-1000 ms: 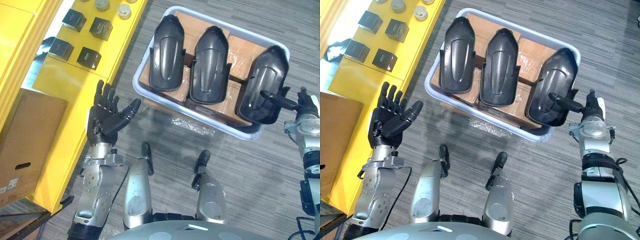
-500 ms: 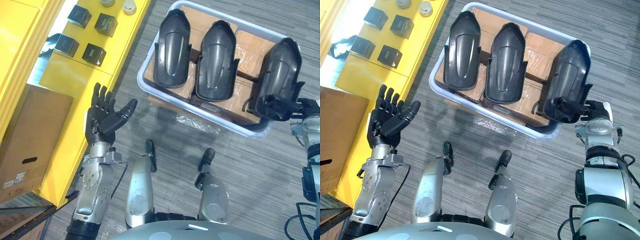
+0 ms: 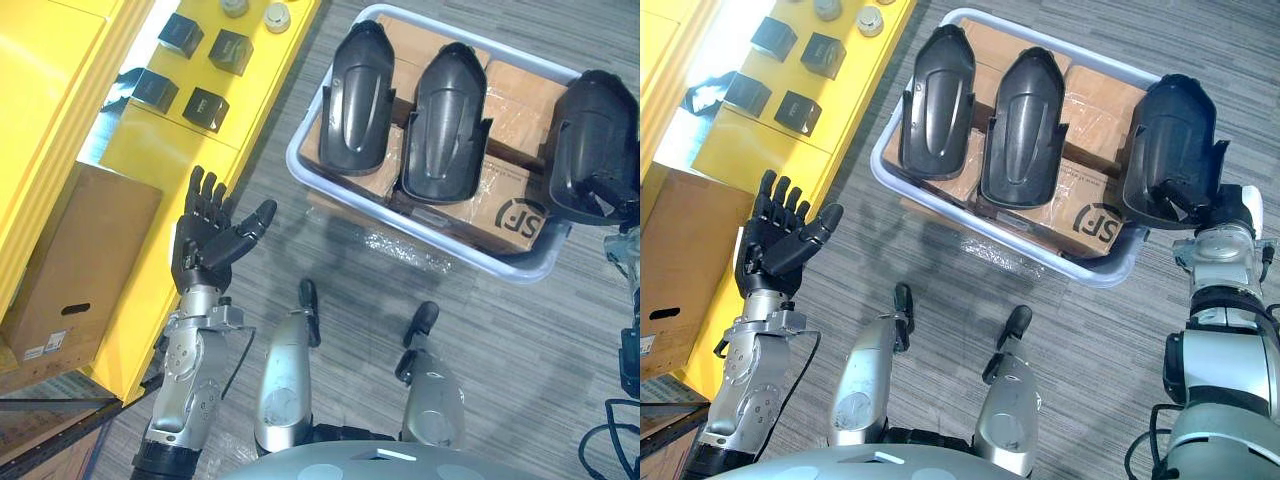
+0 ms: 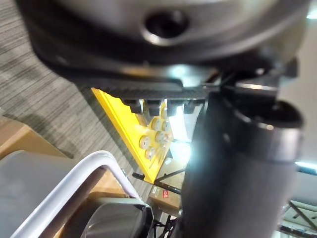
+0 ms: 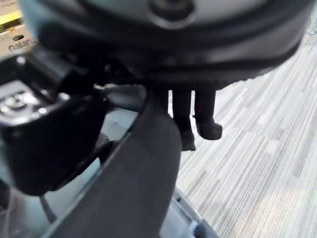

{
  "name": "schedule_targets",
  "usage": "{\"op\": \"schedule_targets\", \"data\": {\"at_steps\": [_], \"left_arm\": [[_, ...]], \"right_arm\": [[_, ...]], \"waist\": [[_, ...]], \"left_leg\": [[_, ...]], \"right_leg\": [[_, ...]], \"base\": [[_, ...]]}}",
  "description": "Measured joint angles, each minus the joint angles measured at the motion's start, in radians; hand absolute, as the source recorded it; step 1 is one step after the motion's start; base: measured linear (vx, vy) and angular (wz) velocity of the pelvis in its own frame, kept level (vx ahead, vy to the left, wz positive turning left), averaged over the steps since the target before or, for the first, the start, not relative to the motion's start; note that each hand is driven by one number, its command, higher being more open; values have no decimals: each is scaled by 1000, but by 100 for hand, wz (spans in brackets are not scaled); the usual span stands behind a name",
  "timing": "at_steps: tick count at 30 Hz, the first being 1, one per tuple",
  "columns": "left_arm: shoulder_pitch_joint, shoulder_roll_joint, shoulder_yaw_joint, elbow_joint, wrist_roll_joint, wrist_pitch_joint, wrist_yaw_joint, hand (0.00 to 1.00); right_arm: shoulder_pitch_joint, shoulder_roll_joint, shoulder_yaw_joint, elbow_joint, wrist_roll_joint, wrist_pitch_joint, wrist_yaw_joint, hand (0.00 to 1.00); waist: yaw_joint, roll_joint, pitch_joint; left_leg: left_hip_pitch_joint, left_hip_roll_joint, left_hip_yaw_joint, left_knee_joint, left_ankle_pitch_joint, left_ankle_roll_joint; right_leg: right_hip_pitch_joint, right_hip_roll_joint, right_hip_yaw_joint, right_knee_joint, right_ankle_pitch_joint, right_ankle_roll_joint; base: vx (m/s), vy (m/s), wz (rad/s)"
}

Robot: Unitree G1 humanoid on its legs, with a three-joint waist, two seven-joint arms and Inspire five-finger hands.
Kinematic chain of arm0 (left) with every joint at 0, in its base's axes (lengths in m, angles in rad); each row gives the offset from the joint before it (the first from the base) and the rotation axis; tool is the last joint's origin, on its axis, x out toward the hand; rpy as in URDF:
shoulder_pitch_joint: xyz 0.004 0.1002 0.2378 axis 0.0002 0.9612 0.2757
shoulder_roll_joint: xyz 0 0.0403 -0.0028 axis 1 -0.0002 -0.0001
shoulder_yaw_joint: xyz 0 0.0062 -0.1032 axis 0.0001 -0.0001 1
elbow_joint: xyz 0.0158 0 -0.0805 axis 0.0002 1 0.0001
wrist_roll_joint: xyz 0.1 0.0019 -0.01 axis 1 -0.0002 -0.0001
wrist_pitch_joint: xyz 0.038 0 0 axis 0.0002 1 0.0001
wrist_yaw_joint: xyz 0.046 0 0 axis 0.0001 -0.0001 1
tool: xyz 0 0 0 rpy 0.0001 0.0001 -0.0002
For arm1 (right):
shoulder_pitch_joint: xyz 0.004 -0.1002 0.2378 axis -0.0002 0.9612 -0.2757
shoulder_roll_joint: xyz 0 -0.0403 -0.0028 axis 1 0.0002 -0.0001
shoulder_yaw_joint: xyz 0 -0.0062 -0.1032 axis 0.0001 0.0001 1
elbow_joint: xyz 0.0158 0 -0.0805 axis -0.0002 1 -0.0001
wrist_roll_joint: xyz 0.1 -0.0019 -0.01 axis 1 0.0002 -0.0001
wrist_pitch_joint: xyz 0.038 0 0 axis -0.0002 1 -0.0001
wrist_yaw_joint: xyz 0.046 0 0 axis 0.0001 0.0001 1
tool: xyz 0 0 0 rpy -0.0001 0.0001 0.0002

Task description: Walk over and take three plastic housings, then place them on the shelf

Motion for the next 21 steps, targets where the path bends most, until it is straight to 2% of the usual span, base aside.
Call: {"op": "schedule_targets", "data": {"at_steps": [7,11,13,16,21], "left_arm": [[46,0,0,-42,0,-1,-27,100],[78,-2,10,-107,0,-3,-47,100],[91,-4,19,-128,-2,-3,-69,100],[115,-24,32,-153,-51,4,-118,100],[134,-52,31,-152,-70,69,-152,100]], "right_arm": [[150,2,-1,-210,-56,-10,-99,0],[290,56,-62,-407,-120,-14,-174,0],[368,123,-110,-510,-143,-12,-215,0],[499,211,-145,-675,-198,-9,-278,0],[600,295,-161,-832,-307,0,-364,0]], "waist": [[-5,-8,2],[-12,-34,1],[-20,-58,-11],[-34,-91,-54],[-63,-110,-154]], "left_leg": [[57,3,5,-51,24,-11],[119,2,13,-110,46,-22],[169,-2,28,-159,57,-26],[220,-4,43,-207,70,-36],[281,-6,60,-248,71,-42]], "right_leg": [[34,10,2,-9,-4,-7],[67,13,0,-11,-10,-14],[89,12,-2,-11,-16,-14],[112,12,-3,-12,-34,-7],[163,17,-4,-47,-36,-2]], "base": [[3,-10,-2],[5,-3,-1],[23,-10,-7],[27,-12,-7],[71,-4,-6]]}}
